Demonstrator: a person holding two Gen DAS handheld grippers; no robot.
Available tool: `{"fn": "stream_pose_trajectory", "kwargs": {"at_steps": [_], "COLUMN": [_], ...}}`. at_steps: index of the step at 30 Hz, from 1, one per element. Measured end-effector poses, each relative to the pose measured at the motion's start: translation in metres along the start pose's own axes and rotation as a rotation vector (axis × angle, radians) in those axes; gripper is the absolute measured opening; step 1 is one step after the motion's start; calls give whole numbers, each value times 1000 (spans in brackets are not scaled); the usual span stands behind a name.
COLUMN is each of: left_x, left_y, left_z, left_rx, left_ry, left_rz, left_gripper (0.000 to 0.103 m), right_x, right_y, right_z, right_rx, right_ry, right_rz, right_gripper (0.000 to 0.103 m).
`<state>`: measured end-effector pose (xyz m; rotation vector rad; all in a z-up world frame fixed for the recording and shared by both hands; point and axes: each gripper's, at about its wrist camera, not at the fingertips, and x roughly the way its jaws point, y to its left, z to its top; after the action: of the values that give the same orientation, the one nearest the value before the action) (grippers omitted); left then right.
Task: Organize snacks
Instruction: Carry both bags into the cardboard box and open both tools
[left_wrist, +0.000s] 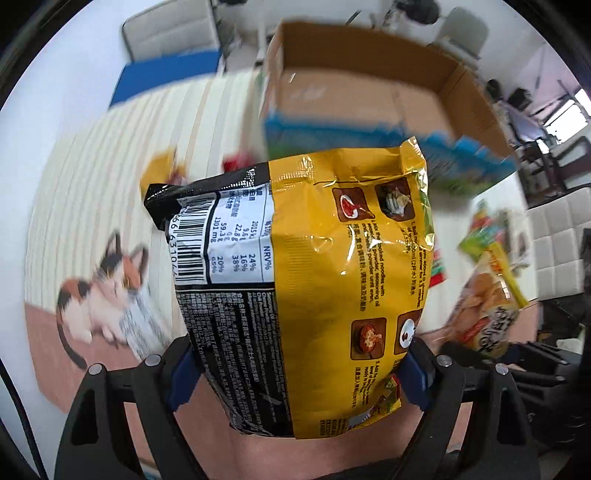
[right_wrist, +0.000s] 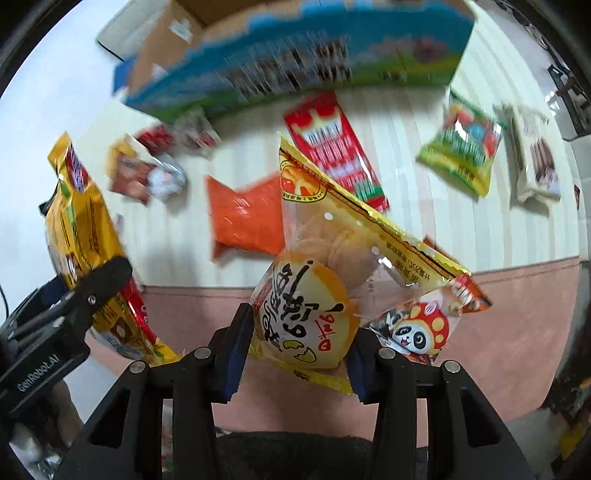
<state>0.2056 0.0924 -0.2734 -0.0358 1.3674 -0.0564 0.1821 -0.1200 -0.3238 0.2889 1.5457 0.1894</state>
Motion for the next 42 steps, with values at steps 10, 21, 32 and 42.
{"fn": "stream_pose_trajectory", "kwargs": {"at_steps": [10,21,32,42], "left_x": [-42,43,145,162], "left_y": [-46,-84,-105,-112], "left_z": [139,287,338,331], "left_rx": [37,59,47,39], "left_ry": [-56,97,288,334], "left_rz": [-123,-126,-140,-100], "left_gripper": [87,88,88,89], "right_x": [-113,-82,5,26], "right_y": [-6,-28,-45,-50], "right_z": [95,254,331,344], "right_rx": [-107,-231,-275,-258], "right_ry": [-212,-126,86,141], "right_rz": [16,-27,-24,-34], "right_gripper": [48,48,49,82]}}
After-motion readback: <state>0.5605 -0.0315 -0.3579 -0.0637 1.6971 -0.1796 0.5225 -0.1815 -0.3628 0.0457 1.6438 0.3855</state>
